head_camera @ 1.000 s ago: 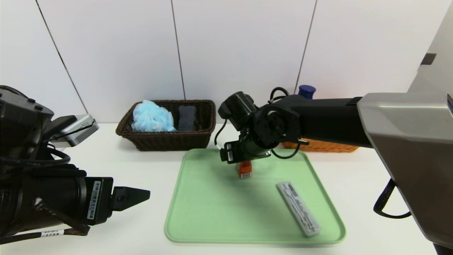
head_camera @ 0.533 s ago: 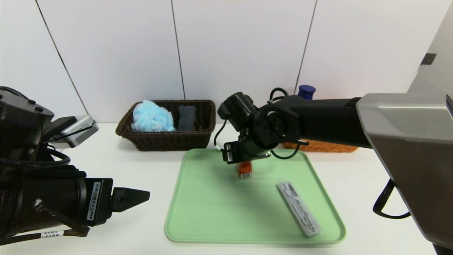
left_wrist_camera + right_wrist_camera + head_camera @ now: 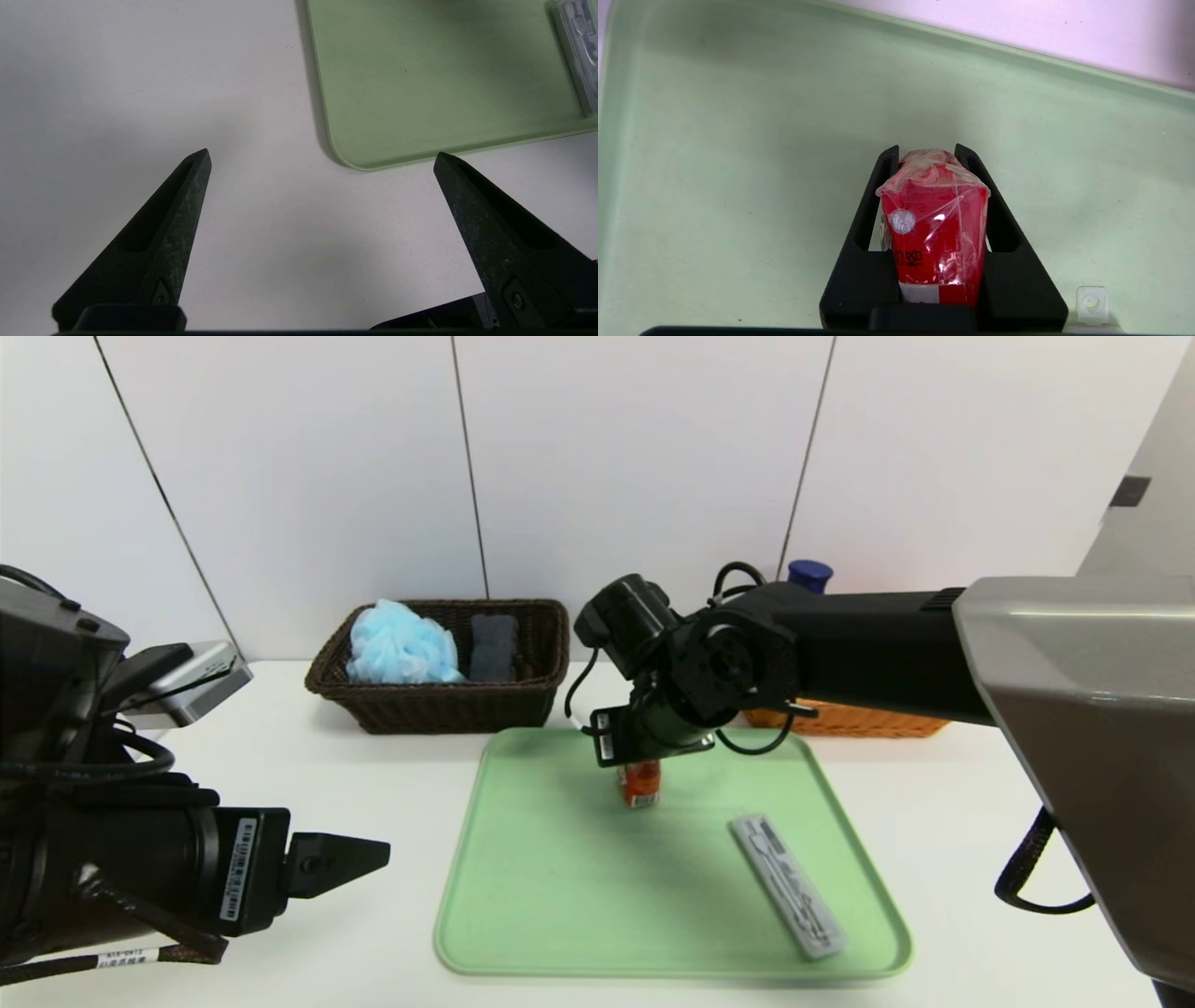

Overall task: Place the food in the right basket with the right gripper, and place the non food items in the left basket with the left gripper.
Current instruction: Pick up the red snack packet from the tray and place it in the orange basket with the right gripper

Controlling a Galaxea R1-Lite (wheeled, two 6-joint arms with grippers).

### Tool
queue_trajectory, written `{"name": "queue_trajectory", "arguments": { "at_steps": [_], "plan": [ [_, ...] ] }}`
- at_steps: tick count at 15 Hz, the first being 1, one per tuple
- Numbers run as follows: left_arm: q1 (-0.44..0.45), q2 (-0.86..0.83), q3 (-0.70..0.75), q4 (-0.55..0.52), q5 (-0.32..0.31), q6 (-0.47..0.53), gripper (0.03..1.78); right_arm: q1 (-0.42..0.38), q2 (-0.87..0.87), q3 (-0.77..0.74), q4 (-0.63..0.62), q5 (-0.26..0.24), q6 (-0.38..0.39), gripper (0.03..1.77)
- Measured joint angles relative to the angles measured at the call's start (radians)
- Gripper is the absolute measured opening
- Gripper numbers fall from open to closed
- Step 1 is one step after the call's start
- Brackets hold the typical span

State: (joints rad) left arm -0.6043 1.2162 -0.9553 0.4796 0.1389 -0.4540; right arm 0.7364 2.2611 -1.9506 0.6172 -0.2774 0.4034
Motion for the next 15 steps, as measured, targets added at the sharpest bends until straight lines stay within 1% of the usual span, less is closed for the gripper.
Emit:
{"name": "queue_trajectory", "arguments": {
  "at_steps": [4,7,9,11,12,13,15],
  "plan": [
    [0.0,-0.011,0.007,0.001,0.0,0.0,1.69,0.003,-0.025,0.0,0.002,0.0,0.027,0.39],
    [0.0,-0.017,0.01,0.001,0.0,0.0,1.69,-0.004,-0.104,-0.001,-0.007,0.01,0.029,0.39],
    [0.0,-0.019,0.014,0.001,0.0,-0.004,1.69,-0.031,-0.189,-0.001,-0.014,0.048,0.03,0.39],
    [0.0,-0.022,0.014,0.001,0.0,-0.005,1.69,-0.095,-0.295,-0.001,-0.048,0.11,0.025,0.39],
    [0.0,-0.023,0.016,0.0,0.0,-0.005,1.69,-0.148,-0.35,-0.001,-0.067,0.142,0.013,0.39],
    [0.0,-0.023,0.016,-0.004,-0.001,-0.004,1.69,-0.203,-0.392,-0.001,-0.076,0.158,-0.006,0.39],
    [0.0,-0.021,0.016,-0.006,-0.002,-0.004,1.69,-0.348,-0.465,-0.001,-0.087,0.175,-0.057,0.39]
  ]
}}
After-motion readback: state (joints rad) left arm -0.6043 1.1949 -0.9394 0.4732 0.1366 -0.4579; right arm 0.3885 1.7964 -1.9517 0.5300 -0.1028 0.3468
